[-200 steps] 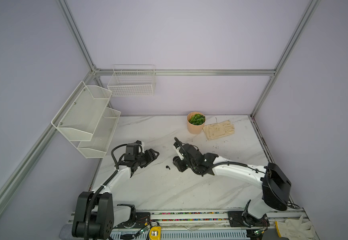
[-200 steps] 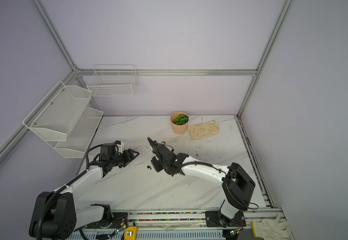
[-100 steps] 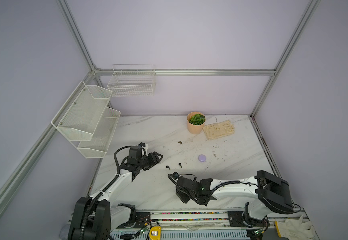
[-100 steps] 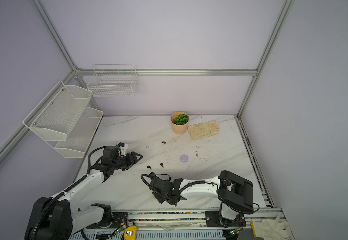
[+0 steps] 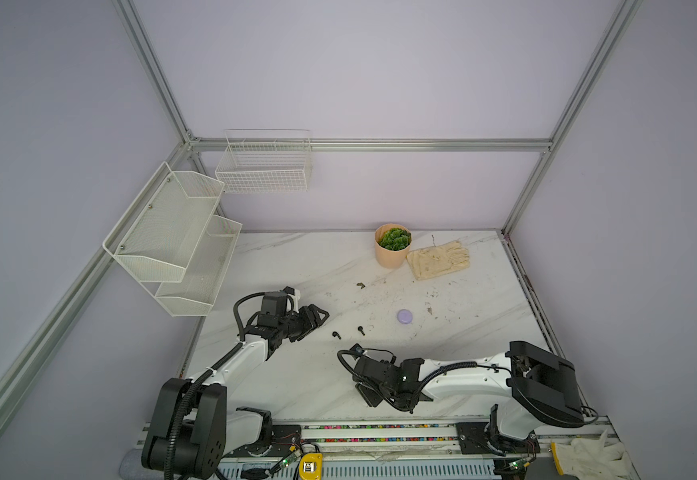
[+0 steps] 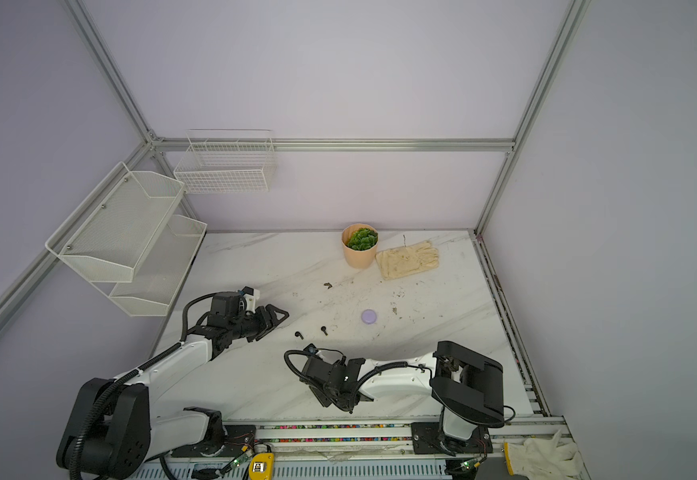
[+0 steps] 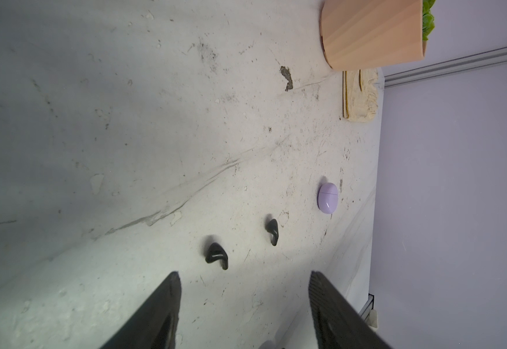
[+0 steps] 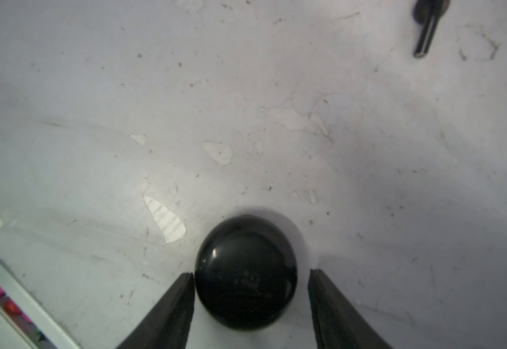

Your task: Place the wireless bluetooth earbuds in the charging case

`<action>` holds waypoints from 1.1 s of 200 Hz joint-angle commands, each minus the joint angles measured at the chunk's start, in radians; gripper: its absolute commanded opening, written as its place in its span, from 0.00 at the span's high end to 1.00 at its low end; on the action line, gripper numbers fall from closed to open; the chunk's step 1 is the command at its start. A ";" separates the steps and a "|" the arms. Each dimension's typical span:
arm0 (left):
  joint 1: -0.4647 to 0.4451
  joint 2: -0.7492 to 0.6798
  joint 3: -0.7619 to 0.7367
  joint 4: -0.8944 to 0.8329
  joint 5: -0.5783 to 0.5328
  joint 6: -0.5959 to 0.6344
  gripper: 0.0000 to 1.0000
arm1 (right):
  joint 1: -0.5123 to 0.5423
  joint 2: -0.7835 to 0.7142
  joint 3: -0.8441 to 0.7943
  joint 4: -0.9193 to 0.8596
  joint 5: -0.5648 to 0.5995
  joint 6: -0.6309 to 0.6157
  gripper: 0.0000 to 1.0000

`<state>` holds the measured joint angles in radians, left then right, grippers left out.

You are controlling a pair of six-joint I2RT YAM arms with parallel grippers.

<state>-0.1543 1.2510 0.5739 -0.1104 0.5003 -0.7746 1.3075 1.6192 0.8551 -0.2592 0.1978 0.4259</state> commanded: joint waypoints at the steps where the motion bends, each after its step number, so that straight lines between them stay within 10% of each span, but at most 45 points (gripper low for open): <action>1: -0.008 -0.012 0.014 0.044 0.041 -0.003 0.33 | 0.017 -0.067 -0.012 -0.052 0.006 0.145 0.29; 64: -0.074 -0.117 0.001 -0.089 0.051 -0.013 0.32 | -0.130 -0.400 -0.079 -0.106 -0.139 0.400 0.24; 142: -0.116 -0.160 -0.015 -0.195 0.139 0.021 0.31 | -0.197 -0.282 -0.104 0.024 -0.375 0.392 0.36; 220: -0.120 -0.164 -0.066 -0.154 0.172 0.012 0.29 | 0.012 0.054 0.108 -0.247 -0.032 0.220 0.34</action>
<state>-0.2703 1.1069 0.5453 -0.2863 0.6350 -0.7734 1.3228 1.6665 0.9417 -0.3950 0.0460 0.6662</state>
